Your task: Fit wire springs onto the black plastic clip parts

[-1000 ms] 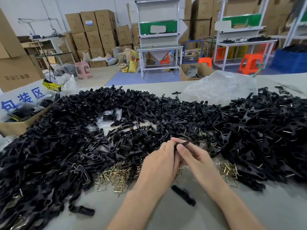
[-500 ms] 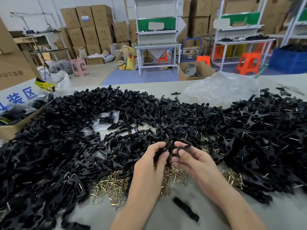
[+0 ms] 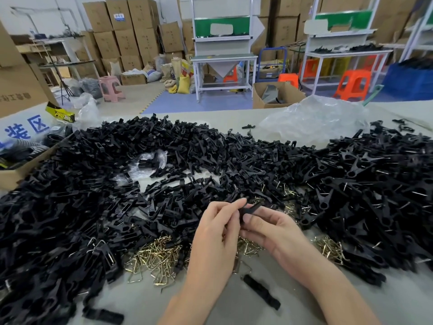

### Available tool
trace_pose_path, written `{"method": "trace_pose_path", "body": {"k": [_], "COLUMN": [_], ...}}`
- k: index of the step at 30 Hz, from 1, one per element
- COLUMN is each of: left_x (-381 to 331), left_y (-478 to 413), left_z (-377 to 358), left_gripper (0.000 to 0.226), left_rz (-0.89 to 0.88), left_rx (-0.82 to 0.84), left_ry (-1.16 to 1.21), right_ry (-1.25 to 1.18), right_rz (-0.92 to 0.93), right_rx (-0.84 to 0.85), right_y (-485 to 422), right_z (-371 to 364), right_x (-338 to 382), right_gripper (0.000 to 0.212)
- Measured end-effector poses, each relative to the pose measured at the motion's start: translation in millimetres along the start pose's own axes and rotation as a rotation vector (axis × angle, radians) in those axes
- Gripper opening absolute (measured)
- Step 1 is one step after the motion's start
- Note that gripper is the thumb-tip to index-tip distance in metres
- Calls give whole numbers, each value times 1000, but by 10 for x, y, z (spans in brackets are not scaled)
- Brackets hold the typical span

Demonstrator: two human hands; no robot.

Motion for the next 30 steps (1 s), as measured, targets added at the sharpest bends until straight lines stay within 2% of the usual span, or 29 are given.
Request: {"method": "trace_pose_path", "body": {"k": [3, 6, 9, 13, 20, 27, 30], "left_x": [53, 176, 214, 208, 253, 295, 294], "left_y": [-18, -13, 1, -3, 12, 25, 36], "left_z": [37, 2, -20, -18, -37, -70, -65], "left_gripper": [29, 25, 21, 20, 16, 8, 8], "left_rz": [40, 165, 219, 239, 319, 360, 365], "left_rx": [-37, -19, 0, 1, -27, -3, -18], "left_ry": [33, 136, 203, 242, 466, 479, 486], "right_ry": [-30, -22, 15, 9, -48, 39, 58], "right_rz": [-6, -8, 6, 9, 29, 64, 73], "right_rx": [-5, -22, -27, -33, -53, -54, -40], "right_y": [1, 17, 34, 37, 23, 31, 26], "right_z": [9, 37, 44, 45, 66, 66, 49], "right_x": [-1, 3, 25, 31, 32, 58, 61], "right_gripper": [28, 26, 22, 25, 29, 31, 40]}}
Point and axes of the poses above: each hand's wrist, its own y-axis away from the middle knuckle, its own z-axis out of the back of the hand, x = y × z, the point moved 10 cm from there along -y, towards the middle knuckle, and after that the axes turned 5 degrees about -y, right-handed, at the moved point
